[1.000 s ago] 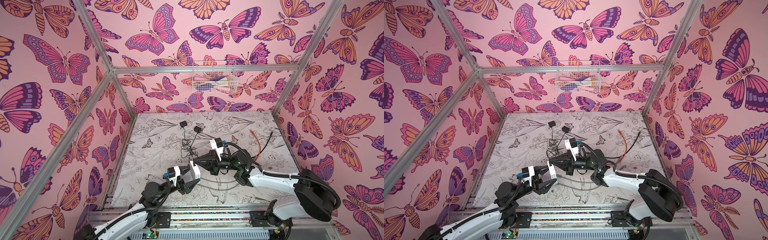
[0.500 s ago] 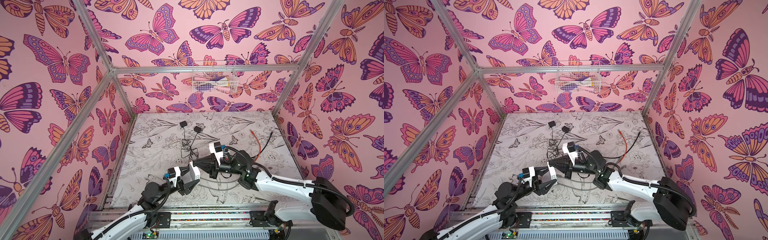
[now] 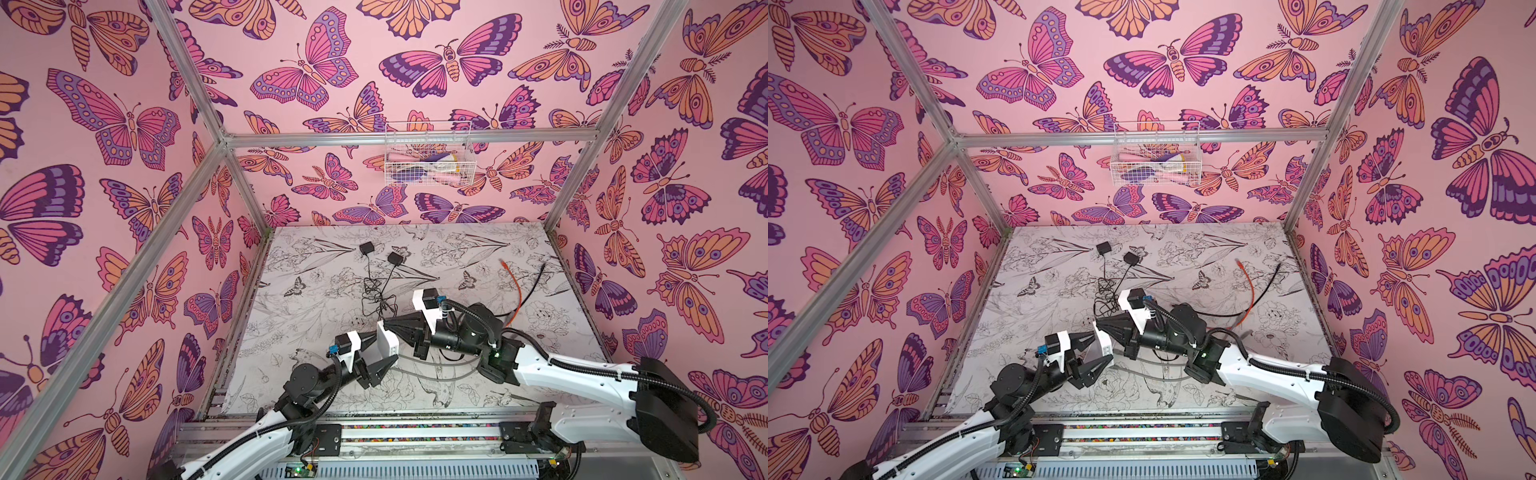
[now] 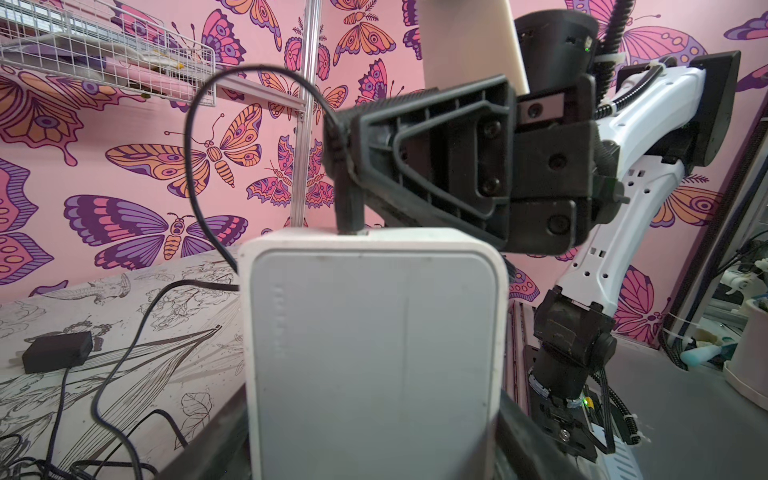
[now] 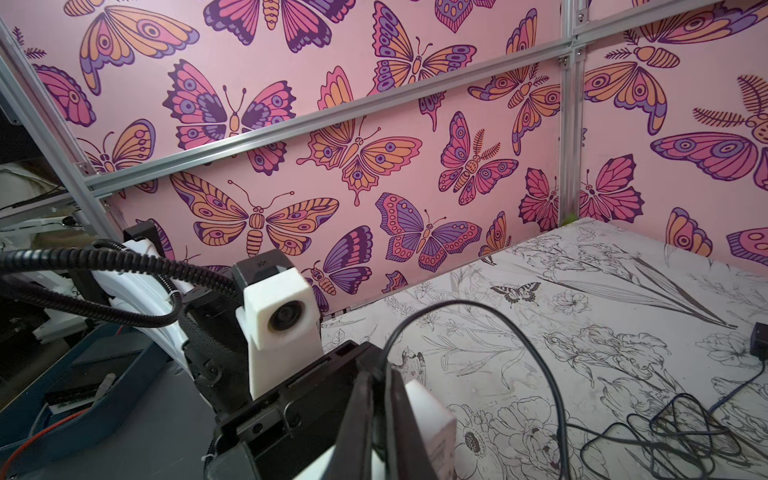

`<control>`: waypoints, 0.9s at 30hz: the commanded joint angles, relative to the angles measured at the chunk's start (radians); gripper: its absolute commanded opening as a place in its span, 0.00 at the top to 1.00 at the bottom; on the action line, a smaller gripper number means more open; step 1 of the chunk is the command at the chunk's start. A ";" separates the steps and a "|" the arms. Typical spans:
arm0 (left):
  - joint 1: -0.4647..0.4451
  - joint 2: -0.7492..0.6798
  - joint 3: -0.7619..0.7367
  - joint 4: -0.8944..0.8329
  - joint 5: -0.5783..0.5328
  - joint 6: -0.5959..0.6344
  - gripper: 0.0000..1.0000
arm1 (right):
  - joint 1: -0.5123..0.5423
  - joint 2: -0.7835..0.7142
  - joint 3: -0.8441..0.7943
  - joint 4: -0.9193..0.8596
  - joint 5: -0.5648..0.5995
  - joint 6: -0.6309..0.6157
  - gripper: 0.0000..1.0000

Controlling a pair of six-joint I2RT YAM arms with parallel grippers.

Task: Insert the plug into the switch port
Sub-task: 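Open the right gripper to release the inserted plug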

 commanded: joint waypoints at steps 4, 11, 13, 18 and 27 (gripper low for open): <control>0.005 -0.106 -0.017 0.237 -0.046 0.043 1.00 | 0.033 0.038 -0.062 -0.352 0.144 -0.069 1.00; 0.005 -0.156 -0.026 0.217 -0.078 0.052 1.00 | 0.048 0.042 -0.079 -0.383 0.220 -0.070 1.00; 0.005 -0.161 -0.025 0.219 -0.088 0.056 1.00 | 0.055 0.051 -0.081 -0.385 0.224 -0.071 1.00; 0.003 -0.167 -0.030 0.245 -0.106 0.061 1.00 | 0.066 0.068 -0.083 -0.400 0.244 -0.065 1.00; 0.004 -0.196 -0.038 0.251 -0.128 0.068 1.00 | 0.067 0.095 -0.071 -0.420 0.252 -0.054 1.00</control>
